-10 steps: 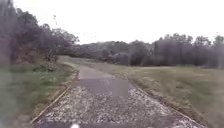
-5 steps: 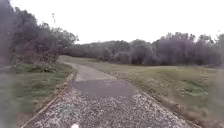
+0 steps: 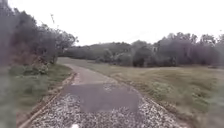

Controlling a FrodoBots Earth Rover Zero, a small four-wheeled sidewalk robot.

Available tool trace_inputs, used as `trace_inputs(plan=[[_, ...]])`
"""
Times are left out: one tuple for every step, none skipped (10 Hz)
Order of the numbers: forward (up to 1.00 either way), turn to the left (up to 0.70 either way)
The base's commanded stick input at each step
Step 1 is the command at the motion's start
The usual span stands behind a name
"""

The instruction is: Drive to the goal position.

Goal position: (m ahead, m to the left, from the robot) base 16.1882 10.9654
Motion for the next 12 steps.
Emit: trace_inputs(plan=[[0.70, 0.00], [0.70, 0.00], [0.70, 0.00], [0.70, 0.00], [0.70, 0.00], [0.70, 0.00], [0.70, 0.00], [0.70, 0.00], [0.70, 0.00], [0.70, 0.00], [0.70, 0.00], [0.70, 0.00]])
